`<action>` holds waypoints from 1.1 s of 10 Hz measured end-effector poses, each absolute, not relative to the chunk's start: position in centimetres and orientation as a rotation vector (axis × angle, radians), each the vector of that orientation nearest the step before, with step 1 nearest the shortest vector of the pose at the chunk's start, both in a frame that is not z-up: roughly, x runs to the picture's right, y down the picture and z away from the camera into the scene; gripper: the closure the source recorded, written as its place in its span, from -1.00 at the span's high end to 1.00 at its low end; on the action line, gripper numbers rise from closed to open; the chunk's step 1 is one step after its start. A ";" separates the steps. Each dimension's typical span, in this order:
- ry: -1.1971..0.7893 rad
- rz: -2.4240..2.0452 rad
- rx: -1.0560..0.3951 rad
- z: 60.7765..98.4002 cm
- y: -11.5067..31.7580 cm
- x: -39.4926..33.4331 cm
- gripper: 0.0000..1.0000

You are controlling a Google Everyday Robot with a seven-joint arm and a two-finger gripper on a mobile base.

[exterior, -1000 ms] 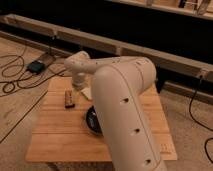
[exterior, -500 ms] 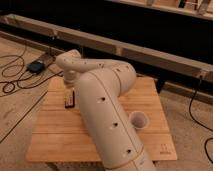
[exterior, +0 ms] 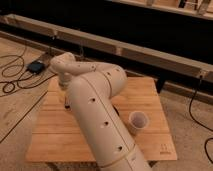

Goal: Place the eraser on the white sponge

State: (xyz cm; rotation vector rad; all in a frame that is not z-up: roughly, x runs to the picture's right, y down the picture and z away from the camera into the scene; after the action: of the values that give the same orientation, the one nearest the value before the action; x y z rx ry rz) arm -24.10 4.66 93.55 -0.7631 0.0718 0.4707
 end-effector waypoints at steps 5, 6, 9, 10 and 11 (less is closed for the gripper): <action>0.091 0.482 -0.731 94.8 5.8 -24.2 0.60; 0.102 0.491 -0.734 95.0 6.3 -24.0 0.60; 0.123 0.511 -0.747 95.3 7.1 -23.4 0.60; 0.124 0.514 -0.752 95.3 7.4 -23.5 0.60; 0.125 0.514 -0.756 95.3 7.5 -23.6 0.60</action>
State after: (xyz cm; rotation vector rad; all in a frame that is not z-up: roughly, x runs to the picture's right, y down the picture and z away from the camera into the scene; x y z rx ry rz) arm -23.61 7.51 95.35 -0.7557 0.1251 0.5145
